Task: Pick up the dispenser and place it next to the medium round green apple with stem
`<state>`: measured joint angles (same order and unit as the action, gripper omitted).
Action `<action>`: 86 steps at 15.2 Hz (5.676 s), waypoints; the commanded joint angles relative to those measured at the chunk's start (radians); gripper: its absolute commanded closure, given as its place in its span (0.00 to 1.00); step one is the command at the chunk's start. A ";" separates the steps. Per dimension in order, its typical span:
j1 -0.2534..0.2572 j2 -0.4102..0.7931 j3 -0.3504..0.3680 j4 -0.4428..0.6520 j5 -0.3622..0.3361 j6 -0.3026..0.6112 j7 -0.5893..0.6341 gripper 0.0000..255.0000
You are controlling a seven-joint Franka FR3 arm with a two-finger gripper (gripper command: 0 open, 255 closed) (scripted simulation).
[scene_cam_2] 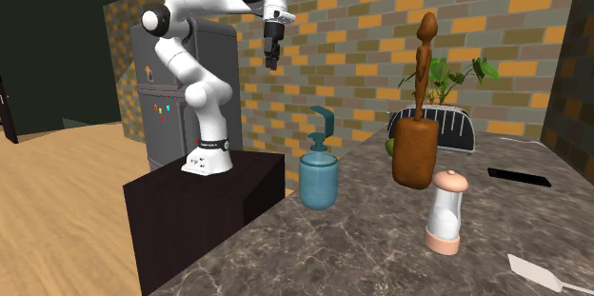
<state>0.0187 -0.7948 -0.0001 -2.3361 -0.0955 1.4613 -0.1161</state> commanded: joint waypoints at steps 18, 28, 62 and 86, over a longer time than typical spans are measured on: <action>-0.140 0.289 -0.208 -0.172 -0.057 0.742 0.070 0.00; -0.153 0.537 -0.312 -0.138 0.015 1.064 0.045 0.00; -0.151 0.512 -0.304 -0.065 0.012 0.967 0.051 1.00; -0.149 0.438 -0.275 0.195 0.007 0.633 0.064 1.00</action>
<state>-0.1311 -0.3566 -0.2766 -2.1550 -0.0887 2.1085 -0.0529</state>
